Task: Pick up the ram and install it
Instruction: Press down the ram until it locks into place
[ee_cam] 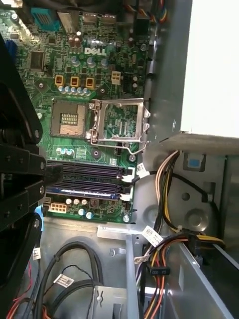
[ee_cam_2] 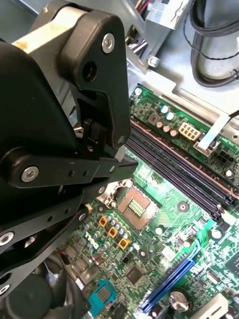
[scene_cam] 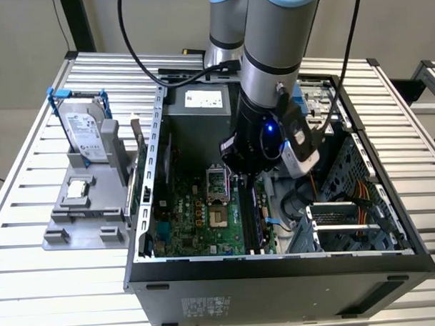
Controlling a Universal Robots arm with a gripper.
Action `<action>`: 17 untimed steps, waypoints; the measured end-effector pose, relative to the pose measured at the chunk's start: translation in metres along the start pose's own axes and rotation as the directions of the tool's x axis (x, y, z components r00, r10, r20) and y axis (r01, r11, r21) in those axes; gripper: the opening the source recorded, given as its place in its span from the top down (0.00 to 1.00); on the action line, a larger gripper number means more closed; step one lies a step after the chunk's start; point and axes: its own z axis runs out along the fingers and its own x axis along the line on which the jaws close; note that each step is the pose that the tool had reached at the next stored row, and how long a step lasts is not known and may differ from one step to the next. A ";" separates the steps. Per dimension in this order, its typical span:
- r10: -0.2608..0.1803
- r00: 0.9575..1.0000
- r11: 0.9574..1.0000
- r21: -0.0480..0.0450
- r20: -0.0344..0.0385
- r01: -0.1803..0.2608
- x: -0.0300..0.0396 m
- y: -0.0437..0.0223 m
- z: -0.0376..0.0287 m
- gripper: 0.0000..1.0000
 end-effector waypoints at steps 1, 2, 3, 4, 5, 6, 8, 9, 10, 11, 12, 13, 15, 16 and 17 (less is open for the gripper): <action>-0.009 1.000 1.000 0.000 0.000 0.009 0.0000 0.0000 0.0000 1.00; -0.018 1.000 1.000 -0.001 0.000 0.018 0.0000 0.0000 0.0000 1.00; -0.027 1.000 1.000 -0.001 -0.001 0.027 0.0000 0.0000 0.0000 1.00; -0.036 0.999 0.999 -0.002 -0.001 0.036 0.0000 0.0000 0.0000 1.00; -0.045 0.999 0.999 -0.002 -0.001 0.045 0.0000 0.0000 0.0000 1.00; -0.054 0.999 0.999 -0.002 -0.001 0.054 0.0000 0.0000 0.0000 1.00; -0.072 0.997 0.997 -0.003 -0.002 0.072 0.0000 0.0000 0.0000 1.00; -0.080 0.997 0.997 -0.004 -0.002 0.080 0.0000 0.0000 0.0000 1.00; -0.088 0.996 0.996 -0.004 -0.002 0.088 0.0000 0.0000 0.0001 1.00; -0.096 0.995 0.995 -0.005 -0.002 0.096 0.0000 0.0000 0.0000 1.00; -0.105 0.995 0.994 -0.006 -0.002 0.105 0.0000 0.0000 0.0000 1.00; -0.112 0.994 0.994 -0.006 -0.002 0.112 0.0000 0.0000 0.0001 1.00; -0.129 0.992 0.992 -0.007 -0.002 0.129 0.0000 0.0000 0.0000 1.00; -0.137 0.991 0.991 -0.008 -0.003 0.137 0.0000 0.0000 0.0000 1.00; -0.144 0.990 0.989 -0.009 -0.003 0.144 0.0000 0.0000 0.0000 1.00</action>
